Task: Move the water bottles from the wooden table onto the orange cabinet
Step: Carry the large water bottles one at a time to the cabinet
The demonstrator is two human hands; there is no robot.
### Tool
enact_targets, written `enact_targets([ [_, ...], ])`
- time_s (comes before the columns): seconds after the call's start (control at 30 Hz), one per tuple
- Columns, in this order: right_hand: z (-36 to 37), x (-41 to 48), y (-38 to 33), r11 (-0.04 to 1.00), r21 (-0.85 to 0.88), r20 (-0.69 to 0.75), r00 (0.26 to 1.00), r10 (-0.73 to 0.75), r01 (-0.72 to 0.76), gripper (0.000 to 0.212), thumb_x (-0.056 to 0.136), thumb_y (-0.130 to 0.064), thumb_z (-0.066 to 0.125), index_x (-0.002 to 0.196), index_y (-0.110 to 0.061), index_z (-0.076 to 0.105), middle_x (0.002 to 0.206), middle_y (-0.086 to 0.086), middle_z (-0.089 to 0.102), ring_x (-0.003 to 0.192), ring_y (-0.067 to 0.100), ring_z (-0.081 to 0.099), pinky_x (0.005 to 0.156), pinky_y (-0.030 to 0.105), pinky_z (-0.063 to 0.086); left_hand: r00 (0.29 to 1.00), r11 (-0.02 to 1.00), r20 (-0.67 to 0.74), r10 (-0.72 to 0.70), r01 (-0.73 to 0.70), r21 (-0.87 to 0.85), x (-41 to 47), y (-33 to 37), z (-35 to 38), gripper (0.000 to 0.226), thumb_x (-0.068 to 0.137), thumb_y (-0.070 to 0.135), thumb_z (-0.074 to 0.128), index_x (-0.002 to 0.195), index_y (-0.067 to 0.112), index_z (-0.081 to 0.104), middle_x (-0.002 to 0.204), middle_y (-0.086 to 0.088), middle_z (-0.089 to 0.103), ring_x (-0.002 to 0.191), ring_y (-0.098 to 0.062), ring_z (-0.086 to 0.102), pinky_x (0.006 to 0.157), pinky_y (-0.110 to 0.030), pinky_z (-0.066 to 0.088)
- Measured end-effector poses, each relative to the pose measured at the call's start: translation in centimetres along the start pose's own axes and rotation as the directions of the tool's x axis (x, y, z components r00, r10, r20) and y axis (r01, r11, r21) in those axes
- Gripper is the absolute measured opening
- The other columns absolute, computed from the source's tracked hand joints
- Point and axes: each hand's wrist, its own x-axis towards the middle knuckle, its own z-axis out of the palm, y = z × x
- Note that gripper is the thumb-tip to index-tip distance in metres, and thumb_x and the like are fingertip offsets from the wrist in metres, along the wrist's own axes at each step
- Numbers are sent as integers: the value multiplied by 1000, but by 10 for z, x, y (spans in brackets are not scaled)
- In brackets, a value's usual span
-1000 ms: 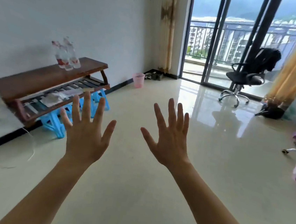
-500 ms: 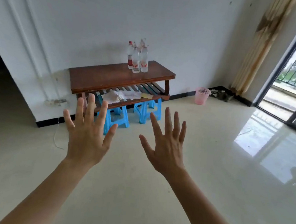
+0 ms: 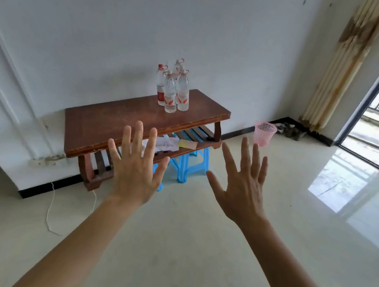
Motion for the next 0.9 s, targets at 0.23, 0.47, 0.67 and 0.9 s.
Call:
enact_targets([
  [0.23, 128, 116, 71, 997, 49, 9, 998, 66, -66, 82, 95, -58, 56, 162, -34, 16, 171, 11, -3, 157, 35, -5, 125, 57, 2, 996, 1000, 89, -3, 3, -6, 136, -4, 117, 76, 100, 63, 20, 160, 19, 10, 167, -16, 1, 154, -37, 4, 116, -71, 11],
  [0.47, 221, 290, 102, 983, 177, 64, 997, 44, -55, 90, 94, -58, 57, 161, -41, -2, 171, 9, -8, 157, 34, -7, 125, 59, 4, 995, 998, 73, -67, 67, -4, 296, -27, 172, 87, 95, 70, 25, 160, 22, -6, 167, -16, -10, 154, -34, -5, 118, -65, 7],
  [0.67, 305, 378, 92, 977, 215, 154, 987, -41, 7, 91, 93, -53, 62, 162, -37, 5, 171, 9, -7, 157, 34, -7, 125, 60, 5, 983, 988, 105, -153, 155, -9, 367, -73, 233, 92, 92, 76, 26, 158, 27, -17, 166, -15, -15, 154, -34, -6, 119, -65, 10],
  [0.9, 431, 484, 83, 988, 153, 227, 973, -41, 6, 90, 95, -53, 61, 162, -38, 3, 170, 7, -11, 157, 33, -9, 124, 57, -2, 963, 980, 208, -174, 190, -61, 475, -149, 338, 98, 87, 83, 22, 154, 30, -27, 163, -12, -27, 154, -32, -12, 120, -64, 6],
])
